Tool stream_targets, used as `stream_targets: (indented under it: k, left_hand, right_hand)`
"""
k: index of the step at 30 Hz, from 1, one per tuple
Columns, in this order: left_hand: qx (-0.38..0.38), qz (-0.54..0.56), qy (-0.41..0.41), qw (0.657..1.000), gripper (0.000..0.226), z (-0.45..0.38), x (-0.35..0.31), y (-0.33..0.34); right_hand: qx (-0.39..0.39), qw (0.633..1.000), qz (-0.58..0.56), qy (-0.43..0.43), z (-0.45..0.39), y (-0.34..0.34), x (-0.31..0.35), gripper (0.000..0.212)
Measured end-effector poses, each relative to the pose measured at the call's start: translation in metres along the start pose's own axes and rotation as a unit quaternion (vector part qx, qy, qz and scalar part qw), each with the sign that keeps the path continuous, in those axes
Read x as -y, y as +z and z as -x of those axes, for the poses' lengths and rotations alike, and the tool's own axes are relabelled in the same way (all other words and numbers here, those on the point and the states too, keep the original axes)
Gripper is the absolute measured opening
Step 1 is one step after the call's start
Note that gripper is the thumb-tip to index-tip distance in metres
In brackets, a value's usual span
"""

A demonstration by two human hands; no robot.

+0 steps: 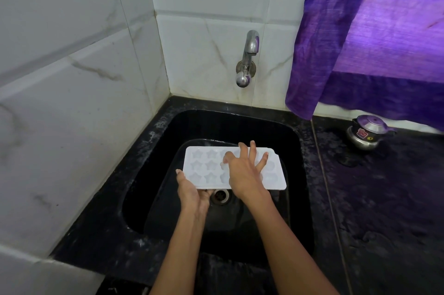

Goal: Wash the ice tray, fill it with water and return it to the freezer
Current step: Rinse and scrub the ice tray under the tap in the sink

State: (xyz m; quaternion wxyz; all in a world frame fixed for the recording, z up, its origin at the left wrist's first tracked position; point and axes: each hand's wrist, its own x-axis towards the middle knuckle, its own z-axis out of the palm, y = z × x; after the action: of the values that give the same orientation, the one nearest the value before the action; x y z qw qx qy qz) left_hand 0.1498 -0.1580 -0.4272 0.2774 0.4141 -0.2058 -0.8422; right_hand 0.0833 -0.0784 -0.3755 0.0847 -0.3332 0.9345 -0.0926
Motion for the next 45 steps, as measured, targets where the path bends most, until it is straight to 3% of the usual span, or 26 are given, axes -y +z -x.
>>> stream_targets:
  k: [3,7,14,21,37,42,45]
  left_hand:
    - [0.001,0.004,0.001,1.000,0.054,0.000,-0.001,0.001]
    - [-0.003,0.012,0.000,1.000,0.053,0.001,-0.002,0.002]
    - [0.000,0.013,-0.003,1.000,0.053,0.000,0.000,0.001]
    - [0.001,0.016,-0.003,1.000,0.055,-0.003,0.000,0.001]
    - [-0.005,0.014,-0.010,1.000,0.053,-0.002,0.004,0.003]
    - [0.000,0.014,-0.014,1.000,0.055,-0.002,0.003,0.004]
    - [0.001,0.015,-0.020,1.000,0.057,-0.002,0.003,0.004]
  right_hand:
    - [-0.011,1.000,-0.011,-0.017,-0.001,0.002,0.005,0.069]
    - [-0.017,0.999,-0.015,-0.042,-0.001,0.006,0.010,0.057]
    - [0.031,0.998,-0.018,-0.052,0.000,-0.004,0.017,0.049]
    - [0.041,0.997,0.019,-0.060,-0.002,-0.004,0.018,0.056]
    - [0.023,0.998,0.016,-0.062,-0.005,-0.001,0.019,0.043]
    - [-0.017,0.996,-0.011,-0.089,-0.009,0.001,0.025,0.053]
    - [0.003,0.994,-0.004,-0.108,-0.012,0.000,0.032,0.042]
